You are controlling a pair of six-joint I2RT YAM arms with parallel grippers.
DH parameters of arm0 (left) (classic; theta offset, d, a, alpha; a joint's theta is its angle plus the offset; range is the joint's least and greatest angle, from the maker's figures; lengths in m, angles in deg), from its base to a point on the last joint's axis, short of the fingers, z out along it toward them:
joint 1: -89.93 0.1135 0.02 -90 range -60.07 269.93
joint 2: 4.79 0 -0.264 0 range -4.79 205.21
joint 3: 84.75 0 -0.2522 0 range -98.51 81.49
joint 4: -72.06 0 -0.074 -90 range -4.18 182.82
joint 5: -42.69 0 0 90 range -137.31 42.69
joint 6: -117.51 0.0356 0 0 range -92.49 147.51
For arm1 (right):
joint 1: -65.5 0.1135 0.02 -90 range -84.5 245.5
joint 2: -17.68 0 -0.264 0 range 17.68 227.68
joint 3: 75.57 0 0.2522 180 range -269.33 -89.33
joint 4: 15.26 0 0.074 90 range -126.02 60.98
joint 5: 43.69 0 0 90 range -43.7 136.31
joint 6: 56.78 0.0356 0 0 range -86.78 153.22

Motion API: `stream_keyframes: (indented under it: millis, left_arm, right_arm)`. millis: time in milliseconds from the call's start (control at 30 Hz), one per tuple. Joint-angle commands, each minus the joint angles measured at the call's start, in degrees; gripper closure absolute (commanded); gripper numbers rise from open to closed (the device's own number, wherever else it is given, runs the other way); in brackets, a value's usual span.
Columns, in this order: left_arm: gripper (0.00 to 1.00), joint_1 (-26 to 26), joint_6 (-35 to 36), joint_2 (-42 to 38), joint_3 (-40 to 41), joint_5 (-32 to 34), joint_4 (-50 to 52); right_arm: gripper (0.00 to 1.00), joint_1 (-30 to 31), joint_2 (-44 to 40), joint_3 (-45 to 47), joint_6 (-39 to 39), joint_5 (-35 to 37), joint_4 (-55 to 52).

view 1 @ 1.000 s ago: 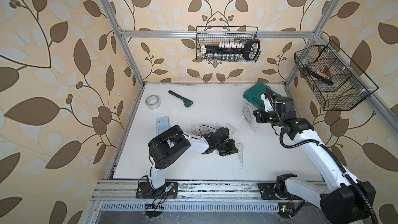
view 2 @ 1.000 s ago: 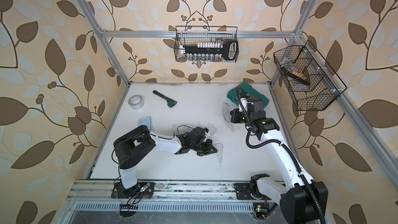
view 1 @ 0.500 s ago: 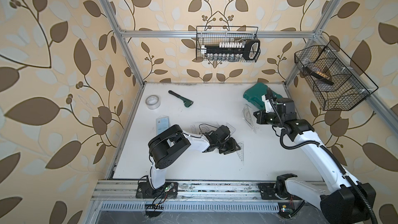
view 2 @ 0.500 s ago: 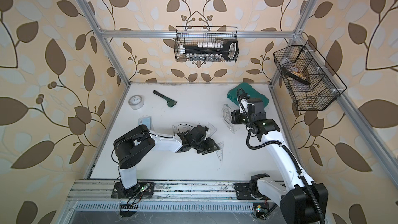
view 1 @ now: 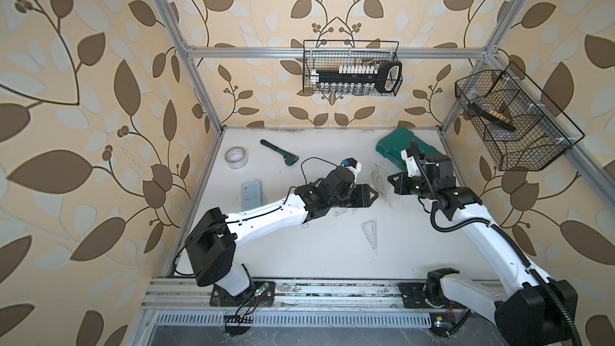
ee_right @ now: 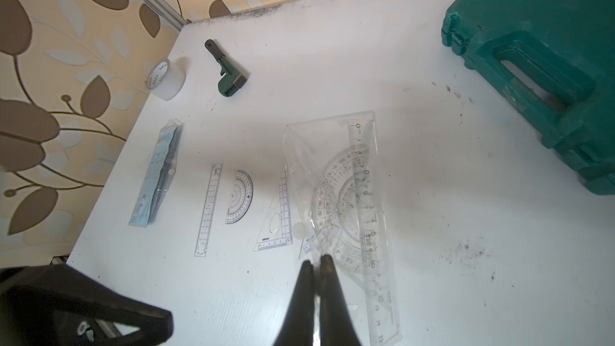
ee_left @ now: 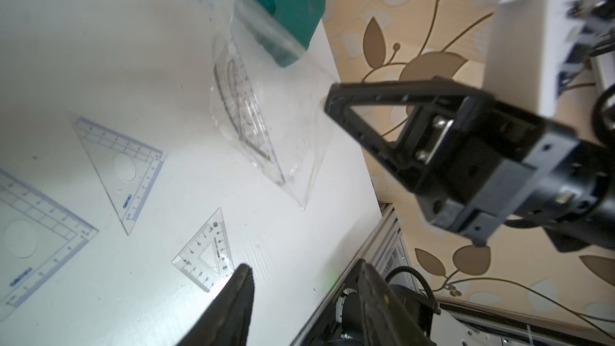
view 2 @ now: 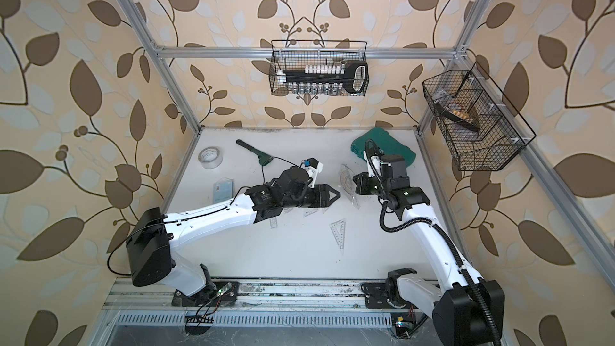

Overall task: Open the ruler set and take out the ruler
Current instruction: Take out the ruler from the ruler set bag.

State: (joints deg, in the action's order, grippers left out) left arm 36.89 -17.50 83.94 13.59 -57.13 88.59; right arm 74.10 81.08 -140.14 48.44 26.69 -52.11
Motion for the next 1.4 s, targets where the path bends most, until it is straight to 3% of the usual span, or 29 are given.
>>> stream_keyframes:
  millis: [0, 333, 867, 1367]
  left_arm:
    - [0.47, 1.5, 3.6, 1.2, -1.7, 2.4, 2.2]
    - [0.52, 1.8, 3.3, 9.8, -9.6, -2.2, 0.9]
    - [0.52, 2.9, 1.6, 17.6, -14.4, -2.4, 0.6]
    - [0.56, 3.2, 5.2, 19.9, -16.8, 4.1, 6.5]
  right_arm:
    - [1.0, 0.0, -0.3, 1.4, 0.3, -2.5, 2.9]
    - [1.0, 0.8, -0.9, 1.3, 1.3, -2.8, 4.2]
    - [1.0, 3.8, -1.0, 1.9, 0.2, -4.0, 5.6]
    - [1.0, 5.1, -0.1, 1.7, 0.1, -3.4, 6.8]
